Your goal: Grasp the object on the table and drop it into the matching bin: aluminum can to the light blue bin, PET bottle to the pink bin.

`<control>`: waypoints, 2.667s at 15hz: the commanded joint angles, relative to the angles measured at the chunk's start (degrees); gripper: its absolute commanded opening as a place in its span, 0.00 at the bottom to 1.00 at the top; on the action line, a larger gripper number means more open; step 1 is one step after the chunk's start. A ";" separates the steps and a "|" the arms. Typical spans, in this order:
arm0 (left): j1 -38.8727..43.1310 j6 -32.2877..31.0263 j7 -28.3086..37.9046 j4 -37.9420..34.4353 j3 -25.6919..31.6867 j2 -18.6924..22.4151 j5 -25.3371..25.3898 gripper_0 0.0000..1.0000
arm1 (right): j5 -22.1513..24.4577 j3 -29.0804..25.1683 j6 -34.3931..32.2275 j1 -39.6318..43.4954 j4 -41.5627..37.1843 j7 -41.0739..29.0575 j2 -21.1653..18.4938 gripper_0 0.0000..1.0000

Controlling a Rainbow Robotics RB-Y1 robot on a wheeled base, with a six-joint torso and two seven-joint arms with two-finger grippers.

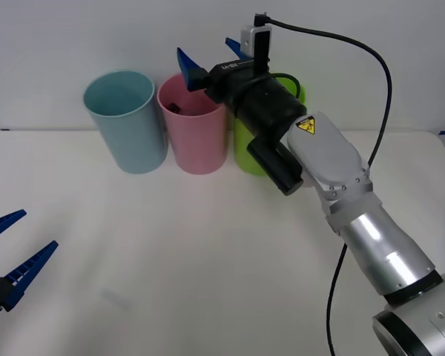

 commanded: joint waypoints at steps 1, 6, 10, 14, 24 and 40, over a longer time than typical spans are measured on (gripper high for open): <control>0.00 0.00 0.00 0.00 0.00 0.00 0.00 1.00 | -0.41 1.29 -1.30 6.07 -7.55 -0.14 -3.89 1.00; 0.00 0.00 0.00 0.00 0.00 0.00 0.00 1.00 | -2.17 0.67 -4.37 18.46 -21.17 0.39 -10.92 1.00; 0.00 0.00 0.00 0.00 0.00 0.00 0.00 1.00 | -2.78 -2.05 -6.40 30.59 -30.31 1.80 -16.81 1.00; 0.00 0.00 0.00 0.00 0.00 0.00 0.00 1.00 | -2.78 -11.10 -16.86 41.67 -35.49 4.43 -17.07 1.00; 0.00 0.00 0.00 0.00 0.00 0.00 0.00 1.00 | -12.89 -29.30 -35.93 59.60 -36.11 23.68 -16.90 1.00; 0.00 0.00 0.00 0.00 0.00 0.00 0.00 1.00 | -22.65 -39.41 -59.75 63.90 -17.74 37.31 -16.90 1.00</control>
